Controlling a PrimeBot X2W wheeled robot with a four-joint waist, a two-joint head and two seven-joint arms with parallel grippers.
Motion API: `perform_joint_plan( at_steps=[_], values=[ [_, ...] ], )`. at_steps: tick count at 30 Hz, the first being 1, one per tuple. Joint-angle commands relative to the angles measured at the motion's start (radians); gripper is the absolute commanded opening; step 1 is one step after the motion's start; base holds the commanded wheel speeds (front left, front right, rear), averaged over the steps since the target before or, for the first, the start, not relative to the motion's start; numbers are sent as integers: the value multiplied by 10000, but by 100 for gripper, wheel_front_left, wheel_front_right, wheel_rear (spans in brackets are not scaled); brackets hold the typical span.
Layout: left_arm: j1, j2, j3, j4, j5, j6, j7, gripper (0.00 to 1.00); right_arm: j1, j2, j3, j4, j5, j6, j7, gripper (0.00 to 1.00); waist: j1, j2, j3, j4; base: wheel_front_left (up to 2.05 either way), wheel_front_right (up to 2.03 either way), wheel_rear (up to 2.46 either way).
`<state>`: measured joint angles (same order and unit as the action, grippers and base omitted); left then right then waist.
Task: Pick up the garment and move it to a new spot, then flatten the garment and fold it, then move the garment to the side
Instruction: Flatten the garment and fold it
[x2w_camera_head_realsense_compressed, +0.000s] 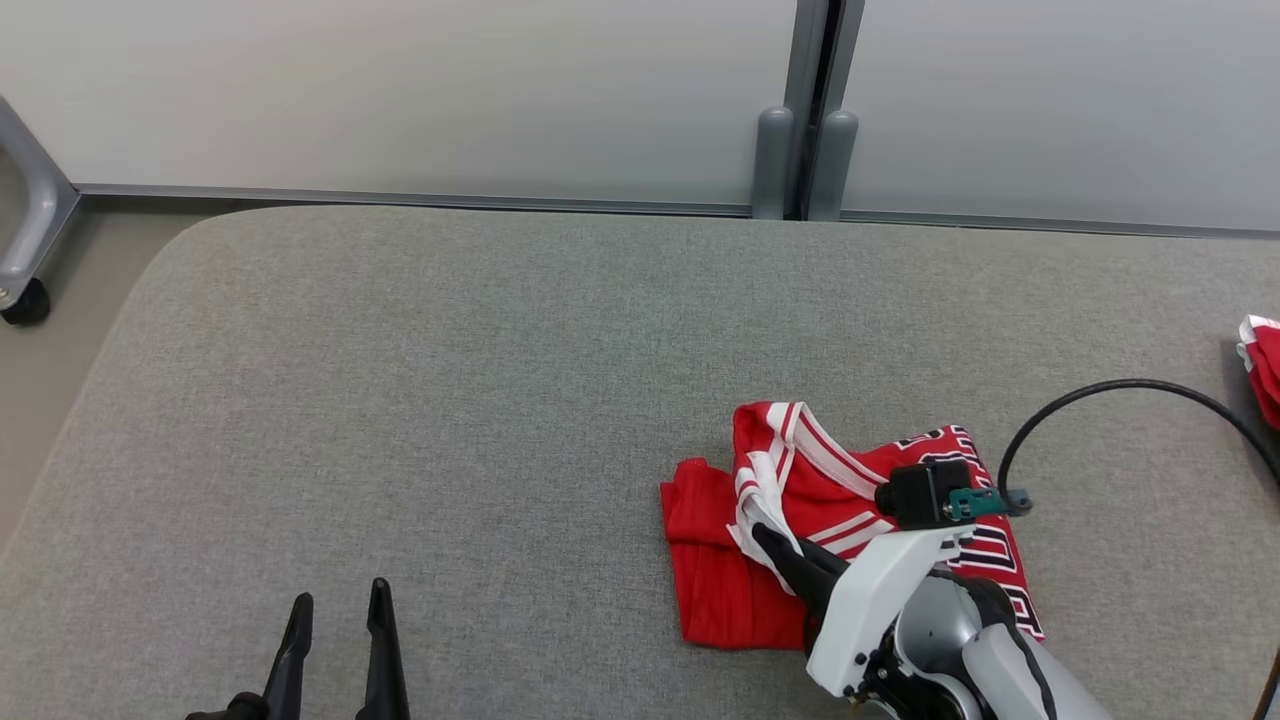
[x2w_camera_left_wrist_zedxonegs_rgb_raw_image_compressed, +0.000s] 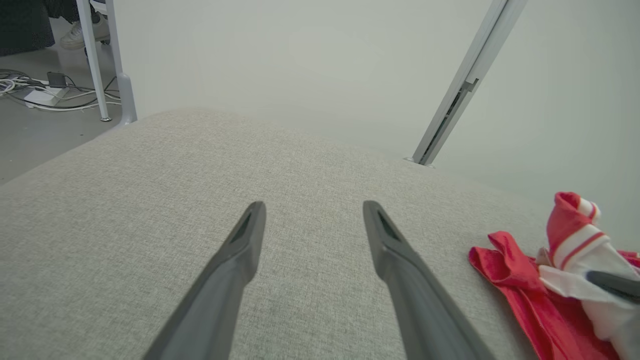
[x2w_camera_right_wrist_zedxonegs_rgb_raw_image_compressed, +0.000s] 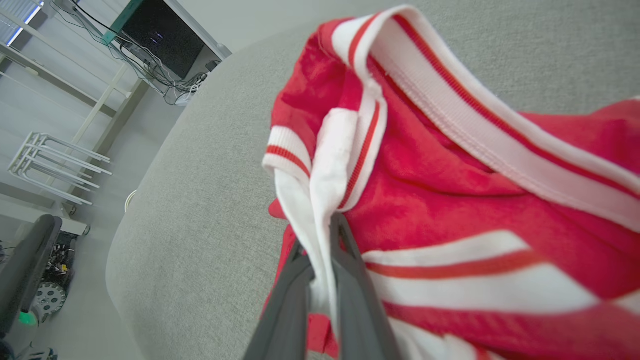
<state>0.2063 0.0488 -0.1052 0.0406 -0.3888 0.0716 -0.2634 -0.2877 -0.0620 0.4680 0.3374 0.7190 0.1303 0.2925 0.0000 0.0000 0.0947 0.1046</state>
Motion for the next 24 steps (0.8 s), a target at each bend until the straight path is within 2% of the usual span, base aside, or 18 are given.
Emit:
perform_joint_plan(
  at_steps=[1,5,6,7,8,12,16,20,24],
  values=[
    [-134,38,39,13,37,20,-10,100,-129,24,33,133,-75,6,-122,0,0,0,1,6,0,0,0],
    [-139,37,95,-10,48,38,-10,100,-211,69,209,358,-71,7,-231,0,0,0,15,-34,0,0,0],
    [-133,37,108,-20,55,41,-10,100,-254,83,323,316,-58,7,-280,20,0,0,23,-57,0,0,0],
    [-132,37,111,-21,59,41,-10,100,-265,91,403,251,35,7,-389,49,0,0,28,-82,0,0,0],
    [-127,37,117,-16,61,33,-10,100,-267,83,414,197,83,7,-533,100,0,0,25,-110,0,0,0],
    [-33,38,164,34,79,13,-10,100,-12,86,704,-353,255,7,-1150,100,0,0,-92,-224,0,0,0],
    [85,33,269,34,109,38,-10,100,588,-437,522,-1455,257,6,-2361,100,0,0,-345,-346,0,0,0],
    [320,35,410,-9,81,94,-10,100,1463,-1354,-164,-2329,-332,6,-3843,100,0,0,-700,-576,0,0,0],
    [475,35,515,-90,74,68,-10,100,2335,-2108,-1489,-1991,-1756,6,-5083,100,0,0,-959,-863,0,0,0]
  ],
)
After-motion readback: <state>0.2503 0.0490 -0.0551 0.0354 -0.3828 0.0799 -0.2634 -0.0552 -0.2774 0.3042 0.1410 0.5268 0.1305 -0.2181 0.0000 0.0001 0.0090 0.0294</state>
